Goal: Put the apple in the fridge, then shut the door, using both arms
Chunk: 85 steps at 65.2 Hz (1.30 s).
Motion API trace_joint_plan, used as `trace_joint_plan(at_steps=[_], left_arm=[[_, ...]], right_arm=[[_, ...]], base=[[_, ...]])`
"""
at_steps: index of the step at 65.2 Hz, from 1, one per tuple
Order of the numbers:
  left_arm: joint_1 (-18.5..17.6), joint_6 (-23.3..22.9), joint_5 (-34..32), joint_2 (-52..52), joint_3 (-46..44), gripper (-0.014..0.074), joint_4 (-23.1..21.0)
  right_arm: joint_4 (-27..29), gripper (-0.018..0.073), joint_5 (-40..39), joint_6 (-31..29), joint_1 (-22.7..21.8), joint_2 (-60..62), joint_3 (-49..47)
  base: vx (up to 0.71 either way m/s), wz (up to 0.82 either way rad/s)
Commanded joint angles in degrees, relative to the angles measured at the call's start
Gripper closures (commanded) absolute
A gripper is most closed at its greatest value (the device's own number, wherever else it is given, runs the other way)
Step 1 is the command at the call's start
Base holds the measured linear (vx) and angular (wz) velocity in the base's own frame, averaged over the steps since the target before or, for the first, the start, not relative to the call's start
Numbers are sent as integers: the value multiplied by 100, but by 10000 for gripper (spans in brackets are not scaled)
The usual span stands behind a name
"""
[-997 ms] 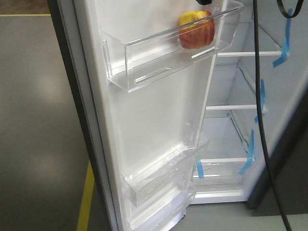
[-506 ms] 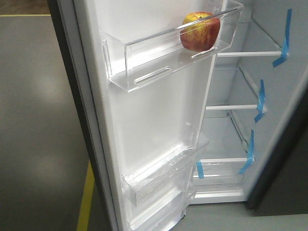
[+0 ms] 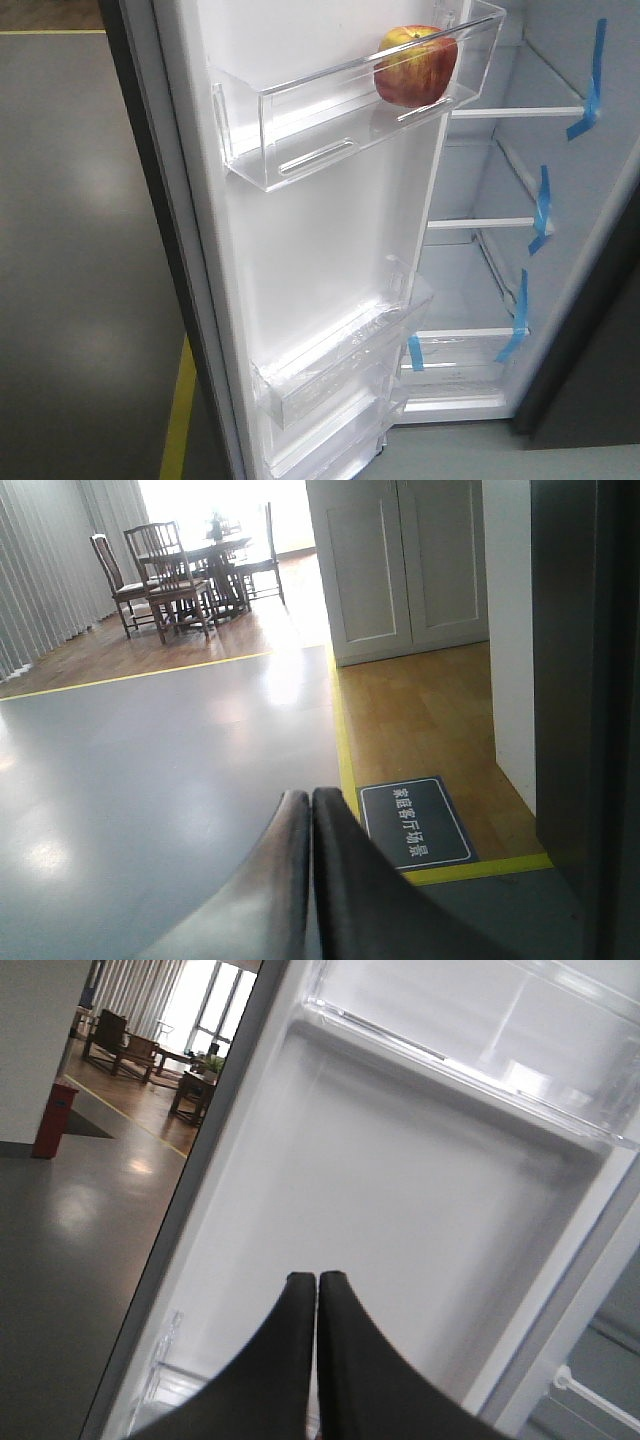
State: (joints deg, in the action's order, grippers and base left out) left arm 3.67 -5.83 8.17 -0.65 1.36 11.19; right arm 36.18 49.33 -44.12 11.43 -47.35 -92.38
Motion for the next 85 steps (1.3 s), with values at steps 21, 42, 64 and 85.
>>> trace_joint_plan(at_steps=[21,42,64,85], left_arm=[[-21,-42,-447,-78,-99,603,-4],[-21,-42,-447,-78,-99,603,-4],[-21,-42,-447,-78,-99,603,-3],[-21,-911,-1181,-78,-99,603,-791]], right_arm=[[-528,564,-1075,876,-4,2636,2977],[-1004,564,-1075,2025,-4,3869,4446],[-1196,564,-1009,2341,-4,3996,5123],[-1196,564,-1017,2341,-4,3996,5129]], base=[[0,0],[0,0],[0,0],[0,0]])
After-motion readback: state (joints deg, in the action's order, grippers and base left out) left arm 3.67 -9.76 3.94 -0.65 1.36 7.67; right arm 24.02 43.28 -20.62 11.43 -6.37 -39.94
